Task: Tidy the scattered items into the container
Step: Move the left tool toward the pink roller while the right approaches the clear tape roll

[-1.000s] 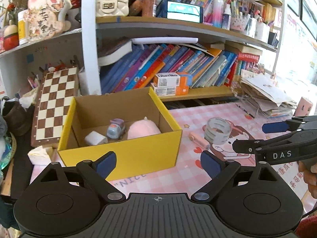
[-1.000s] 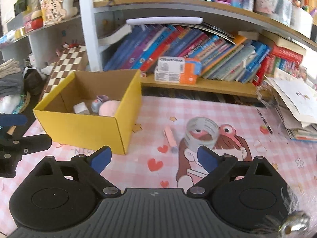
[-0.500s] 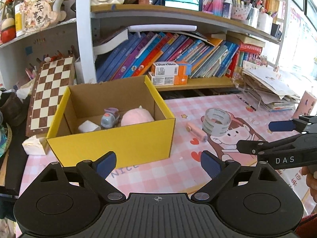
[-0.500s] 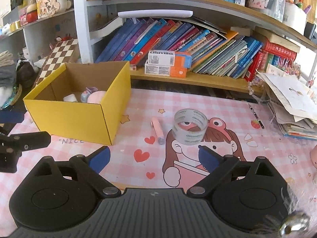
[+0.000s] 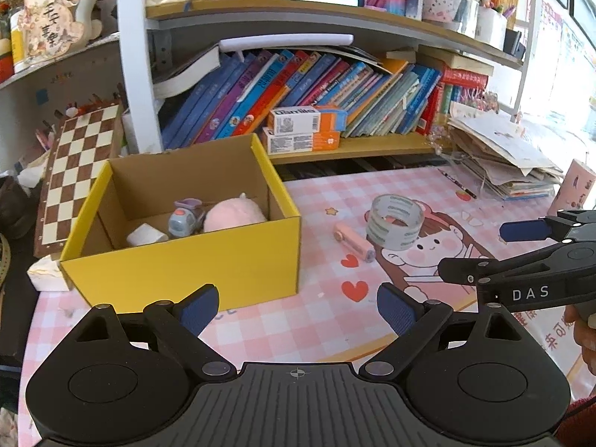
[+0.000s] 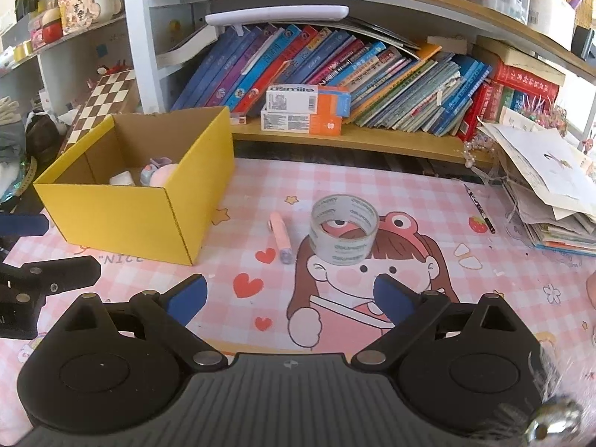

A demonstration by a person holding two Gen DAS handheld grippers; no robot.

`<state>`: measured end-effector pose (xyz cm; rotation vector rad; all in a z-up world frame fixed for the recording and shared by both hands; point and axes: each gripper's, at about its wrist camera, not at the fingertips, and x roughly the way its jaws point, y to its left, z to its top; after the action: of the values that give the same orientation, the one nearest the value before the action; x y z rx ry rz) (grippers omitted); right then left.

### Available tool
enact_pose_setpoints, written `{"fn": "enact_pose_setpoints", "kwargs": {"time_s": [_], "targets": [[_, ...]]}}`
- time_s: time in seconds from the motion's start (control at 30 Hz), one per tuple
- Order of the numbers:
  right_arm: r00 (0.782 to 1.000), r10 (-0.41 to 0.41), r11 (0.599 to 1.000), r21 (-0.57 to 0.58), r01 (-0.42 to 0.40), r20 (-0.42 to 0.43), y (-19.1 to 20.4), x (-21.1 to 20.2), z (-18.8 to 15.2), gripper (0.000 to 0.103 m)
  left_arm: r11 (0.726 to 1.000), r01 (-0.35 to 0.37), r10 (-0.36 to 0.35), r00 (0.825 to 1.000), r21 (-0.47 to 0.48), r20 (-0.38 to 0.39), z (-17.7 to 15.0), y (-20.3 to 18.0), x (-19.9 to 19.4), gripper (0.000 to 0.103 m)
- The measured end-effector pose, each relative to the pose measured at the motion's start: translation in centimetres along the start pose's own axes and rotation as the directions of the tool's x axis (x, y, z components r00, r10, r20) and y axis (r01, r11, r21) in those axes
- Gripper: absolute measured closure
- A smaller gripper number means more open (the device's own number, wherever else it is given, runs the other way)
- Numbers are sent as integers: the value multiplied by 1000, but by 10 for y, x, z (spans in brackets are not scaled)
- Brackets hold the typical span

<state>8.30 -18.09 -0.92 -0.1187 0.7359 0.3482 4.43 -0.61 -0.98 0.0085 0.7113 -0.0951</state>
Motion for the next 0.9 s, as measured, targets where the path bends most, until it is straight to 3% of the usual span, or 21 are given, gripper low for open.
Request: {"fn": "enact_pose_setpoints", "kwargs": {"time_s": [0.47, 0.9], "targets": [[1000, 16, 1000, 17, -15, -25, -34, 12, -7, 6, 999, 13, -12, 1000, 43, -21, 1, -34, 22, 9], [998, 35, 997, 71, -31, -59, -54, 38, -8, 6, 983, 21, -14, 999, 181, -40, 7, -64, 52, 10]]}}
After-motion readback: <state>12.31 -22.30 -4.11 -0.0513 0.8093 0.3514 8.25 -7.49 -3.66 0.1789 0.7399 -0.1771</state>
